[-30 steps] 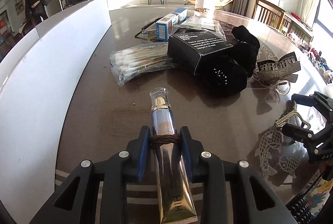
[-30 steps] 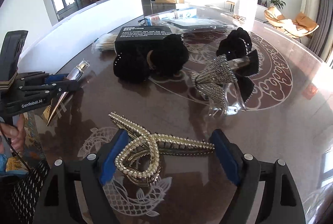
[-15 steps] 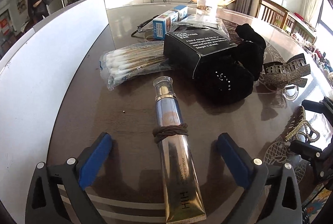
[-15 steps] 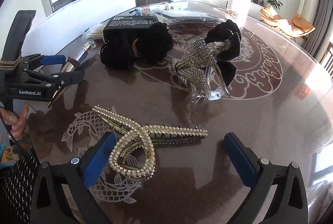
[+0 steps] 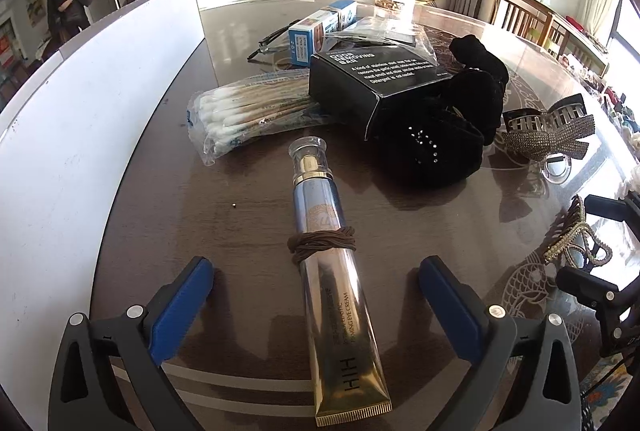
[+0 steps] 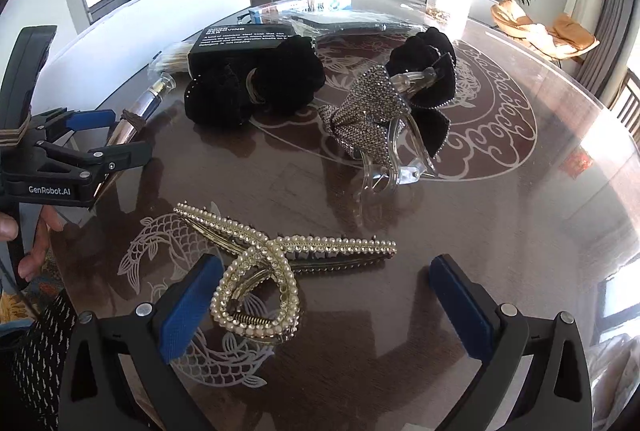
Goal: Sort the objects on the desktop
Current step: 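Lift the gold tube with the left tool while the right tool grasps the pearl hair clip, then carry tube and pearl clip into the cardboard box and open both tools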
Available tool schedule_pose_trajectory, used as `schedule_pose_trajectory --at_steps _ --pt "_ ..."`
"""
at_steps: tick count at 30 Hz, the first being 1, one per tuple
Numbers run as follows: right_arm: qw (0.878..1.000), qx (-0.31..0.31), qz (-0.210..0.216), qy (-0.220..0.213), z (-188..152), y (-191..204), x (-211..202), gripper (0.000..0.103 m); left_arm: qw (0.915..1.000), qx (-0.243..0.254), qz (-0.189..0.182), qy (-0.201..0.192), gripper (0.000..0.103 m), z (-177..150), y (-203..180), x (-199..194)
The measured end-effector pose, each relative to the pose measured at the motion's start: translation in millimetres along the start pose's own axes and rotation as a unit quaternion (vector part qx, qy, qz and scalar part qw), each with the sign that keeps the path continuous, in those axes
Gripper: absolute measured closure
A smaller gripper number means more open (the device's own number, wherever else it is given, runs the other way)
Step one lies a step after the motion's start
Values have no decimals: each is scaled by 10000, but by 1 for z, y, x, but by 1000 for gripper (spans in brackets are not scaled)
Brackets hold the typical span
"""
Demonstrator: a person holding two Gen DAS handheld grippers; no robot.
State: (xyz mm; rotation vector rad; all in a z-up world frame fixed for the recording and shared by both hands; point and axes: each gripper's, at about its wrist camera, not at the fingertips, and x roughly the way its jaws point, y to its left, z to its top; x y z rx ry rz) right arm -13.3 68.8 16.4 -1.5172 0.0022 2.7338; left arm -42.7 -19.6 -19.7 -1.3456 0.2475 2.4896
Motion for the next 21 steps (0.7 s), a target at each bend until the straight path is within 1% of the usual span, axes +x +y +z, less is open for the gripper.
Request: schedule_pose_trajectory --at_steps 1,3,4,5,6,7,8,10,12,14,15,17,19,21 --pt "9999 126 11 60 -1 3 -2 0 10000 69 -48 38 0 0 -1 0" --pt "9993 314 196 -33 -7 11 -8 2 9997 182 -145 -16 0 0 -1 0" --pt "9992 355 141 -79 -8 16 -10 4 9996 221 -171 -55 0 0 -1 0" --pt "9993 350 24 -151 -9 21 -11 19 9993 281 -215 -144 15 0 -1 -1" --pt "9991 327 -53 -264 -8 24 -13 52 9987 351 -266 -249 28 0 -2 -5" --pt "9988 356 -35 -343 -6 24 -15 67 9983 395 -299 -292 59 1 -2 -9" --pt "9983 484 71 -317 -3 21 -15 70 9982 402 -371 -253 74 1 0 -11" --pt "9970 688 215 -293 -1 15 -16 71 9969 209 -718 -223 74 -3 9 -16" --pt "9963 767 256 -303 -2 13 -22 71 9941 -49 -1065 -205 74 -14 22 -23" --pt "9955 799 301 -405 -7 14 -36 71 9913 -253 -1266 -271 74 -25 32 -32" --pt "9953 776 306 -483 -9 16 -45 71 9906 -310 -1299 -305 74 -30 36 -37" --pt "9954 711 261 -586 -14 19 -58 71 9909 -362 -1245 -359 74 -37 41 -44" --pt "9958 690 188 -564 -18 20 -61 71 9906 -413 -1241 -408 74 -41 44 -49" --pt "9946 829 234 -586 -22 15 -63 71 9907 -415 -1224 -425 74 -40 45 -55"
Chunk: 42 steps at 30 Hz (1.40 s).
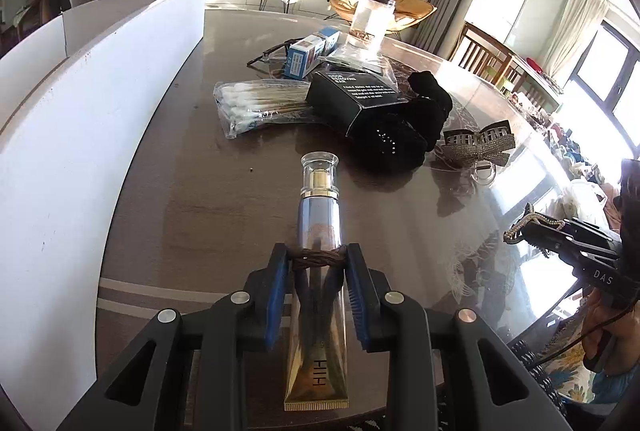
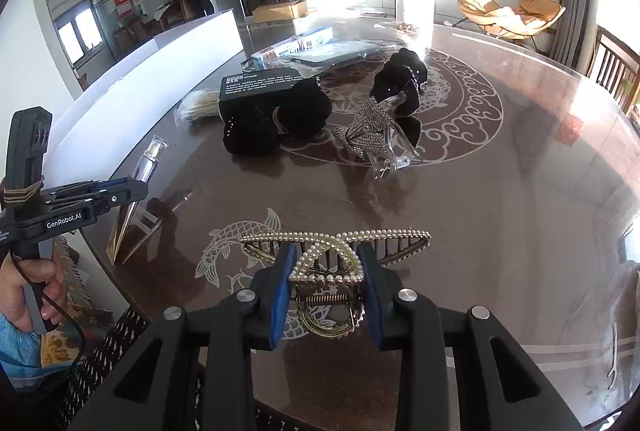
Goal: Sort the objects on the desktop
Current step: 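Carry tube and pearl clip into the cardboard box and open both tools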
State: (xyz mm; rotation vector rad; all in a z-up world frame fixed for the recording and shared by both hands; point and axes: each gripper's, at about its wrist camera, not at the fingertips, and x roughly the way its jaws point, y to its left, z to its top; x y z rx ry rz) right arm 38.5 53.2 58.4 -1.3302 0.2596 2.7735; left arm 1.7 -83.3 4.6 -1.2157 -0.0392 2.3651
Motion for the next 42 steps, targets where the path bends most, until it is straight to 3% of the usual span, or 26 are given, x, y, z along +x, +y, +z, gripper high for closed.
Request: schedule_pose_trajectory --at_steps 3,14,20,28,32,36,39,42 --pt "9997 176 168 -98 0 -1 -8 71 9999 72 21 -100 74 4 -2 -11" --pt "9982 -217 400 -402 29 39 -25 71 9969 -88 -46 -780 75 22 12 -67" --pt "9949 -596 599 -546 47 77 -28 71 9916 -240 39 -1272 75 26 31 -114" --pt "9859 -1009 1120 -723 83 135 -31 71 9869 -379 221 -1555 74 31 80 -185" --pt "9744 -1390 1545 -855 121 190 -26 71 9859 -449 696 -1454 74 45 132 -210" --pt "9573 -1896 1980 -915 156 265 -15 71 9865 -776 970 -1070 75 60 198 -207" --pt "9486 -2197 2196 -610 176 318 16 71 9862 -941 1204 -637 75 67 236 -182" --pt "9449 -2496 2111 -194 179 358 58 71 9863 -976 1325 -114 74 73 260 -148"
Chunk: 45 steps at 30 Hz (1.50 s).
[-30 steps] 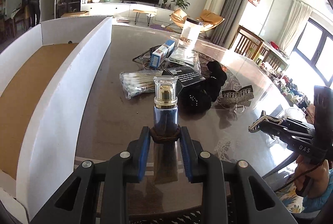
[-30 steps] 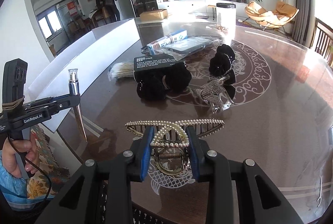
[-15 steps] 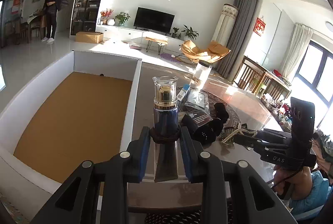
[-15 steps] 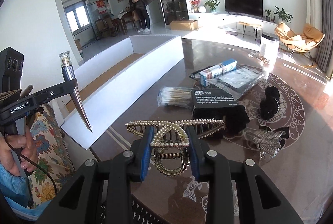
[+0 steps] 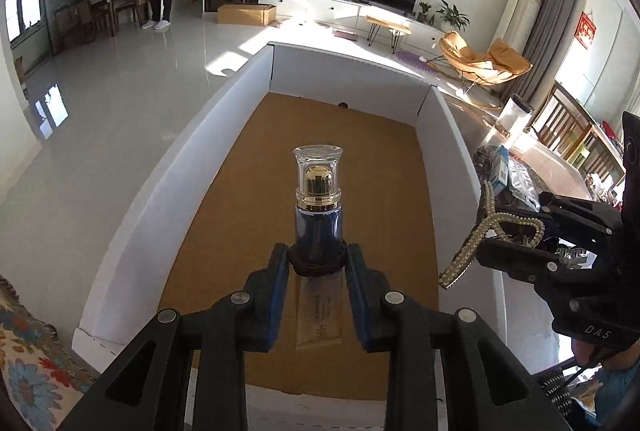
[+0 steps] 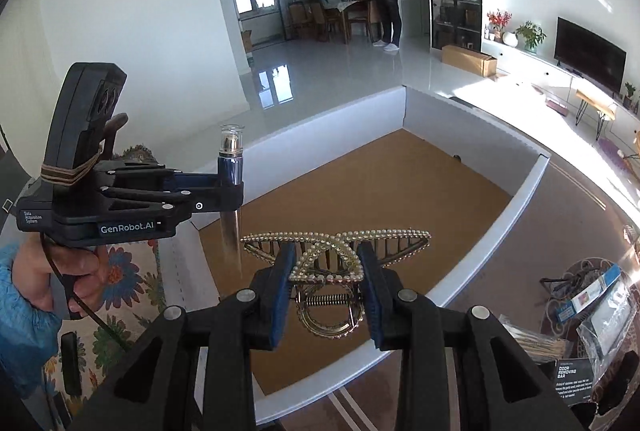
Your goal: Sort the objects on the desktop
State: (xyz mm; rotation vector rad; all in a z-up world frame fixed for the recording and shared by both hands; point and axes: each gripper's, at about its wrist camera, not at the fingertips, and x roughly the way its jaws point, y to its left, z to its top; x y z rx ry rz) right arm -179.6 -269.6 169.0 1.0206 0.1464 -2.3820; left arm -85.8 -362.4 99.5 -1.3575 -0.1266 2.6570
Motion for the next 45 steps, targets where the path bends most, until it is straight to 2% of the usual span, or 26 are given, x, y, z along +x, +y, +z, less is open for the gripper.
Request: schedule_pose_trajectory --at_steps 3,4,5,6,7,8,10,13,15,16,18,21,22,23,24,25,26,28,30,33,36,42,45 --pt "9991 -84 -89 394 0 4 43 70 9981 -47 357 509 72 4 3 40" --pt "9984 -72 -92 544 -1 4 56 70 9972 -103 416 607 65 6 5 49" --pt "9978 -45 -126 653 -2 3 66 65 9967 -166 446 656 48 7 6 57" --pt "9976 -7 -160 673 -3 1 71 52 9962 -219 509 668 38 8 6 62" --pt "9979 31 -187 614 -4 0 71 45 9960 -240 590 630 28 8 6 65" --pt "9985 86 -203 496 -6 -3 67 34 9961 -230 645 553 28 7 5 64" --pt "9995 166 -167 222 -10 -7 50 29 9969 -184 681 362 28 4 0 58" --pt "9991 171 -299 -258 -20 -16 12 26 9985 -167 513 30 28 -3 -13 39" --pt "9965 189 -507 -639 -34 -26 -20 15 9990 -26 398 -180 27 -6 -32 24" --pt "9944 211 -632 -816 -46 -32 -36 12 9992 73 285 -282 27 -9 -45 17" --pt "9881 326 -1007 -1117 -78 -46 -69 7 9986 271 -46 -448 27 -13 -73 2" --pt "9755 743 -1537 -1387 -145 -76 -118 7 9939 608 -691 -615 27 -22 -127 -22" --pt "9699 966 -1702 -1450 -172 -88 -133 7 9911 721 -911 -644 24 -25 -146 -27" --pt "9634 1209 -1903 -1448 -198 -103 -146 7 9881 828 -1119 -659 17 -32 -164 -32" --pt "9569 1427 -2130 -1366 -221 -116 -155 7 9849 923 -1312 -656 12 -36 -182 -33" --pt "9507 1628 -2365 -1173 -242 -130 -162 7 9823 989 -1466 -621 3 -40 -200 -30" --pt "9444 1841 -2571 -905 -259 -146 -169 7 9801 1042 -1597 -559 0 -45 -216 -24" --pt "9345 2226 -2729 -522 -287 -173 -178 7 9775 1183 -1720 -298 0 -54 -247 1" --pt "9297 2396 -2788 -210 -307 -192 -186 7 9786 1304 -1590 88 0 -69 -275 38" --pt "9307 2346 -2791 294 -317 -213 -182 7 9809 1472 -1173 489 0 -91 -296 89" --pt "9334 2241 -2728 642 -327 -219 -170 7 9800 1608 -1052 522 0 -98 -310 110" --pt "9378 2190 -2607 679 -321 -234 -151 0 9794 1861 -624 473 0 -96 -326 134" --pt "9407 2122 -2556 679 -315 -243 -146 0 9768 2038 -516 404 0 -93 -335 141"
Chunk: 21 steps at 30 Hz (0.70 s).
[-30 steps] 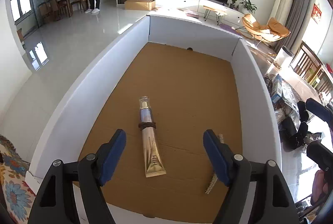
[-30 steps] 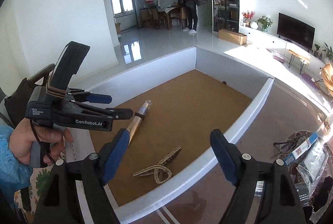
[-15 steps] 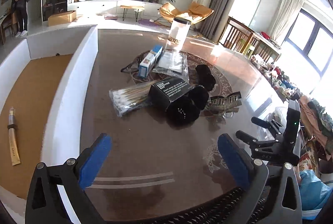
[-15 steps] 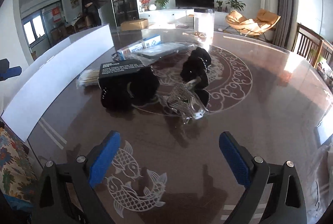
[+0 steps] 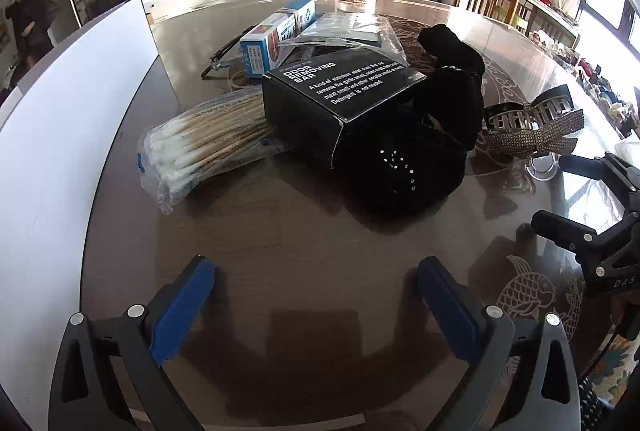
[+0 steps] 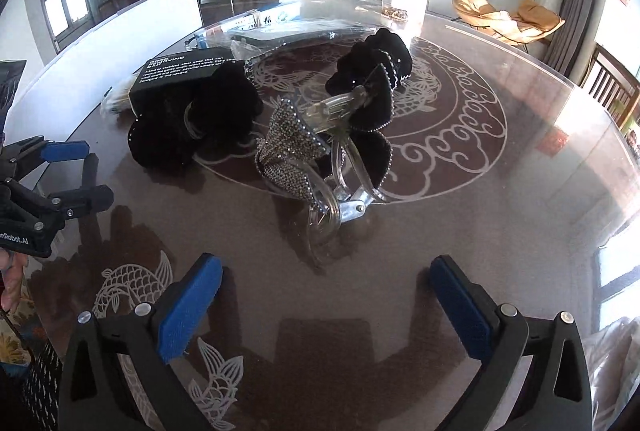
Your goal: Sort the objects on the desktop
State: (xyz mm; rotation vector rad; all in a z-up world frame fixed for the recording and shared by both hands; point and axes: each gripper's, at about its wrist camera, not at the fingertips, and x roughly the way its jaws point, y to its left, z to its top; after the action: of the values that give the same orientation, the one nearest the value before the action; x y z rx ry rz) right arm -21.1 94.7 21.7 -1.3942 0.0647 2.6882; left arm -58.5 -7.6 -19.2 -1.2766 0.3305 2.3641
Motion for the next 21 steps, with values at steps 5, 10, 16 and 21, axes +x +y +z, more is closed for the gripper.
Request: schedule_pose_trajectory --at_steps 5,10,16,21 --pt "10000 -26 30 -2 5 -1 2 0 10000 -30 -13 -36 0 10 -1 7" --pt "10000 -24 28 -4 6 -1 2 0 10000 -62 5 -42 0 15 0 12" --pt "10000 -26 22 -9 6 -1 1 0 10000 -72 12 -48 0 16 -1 13" --pt "10000 -21 22 -10 6 -1 1 0 10000 -76 7 -49 0 16 -1 12"
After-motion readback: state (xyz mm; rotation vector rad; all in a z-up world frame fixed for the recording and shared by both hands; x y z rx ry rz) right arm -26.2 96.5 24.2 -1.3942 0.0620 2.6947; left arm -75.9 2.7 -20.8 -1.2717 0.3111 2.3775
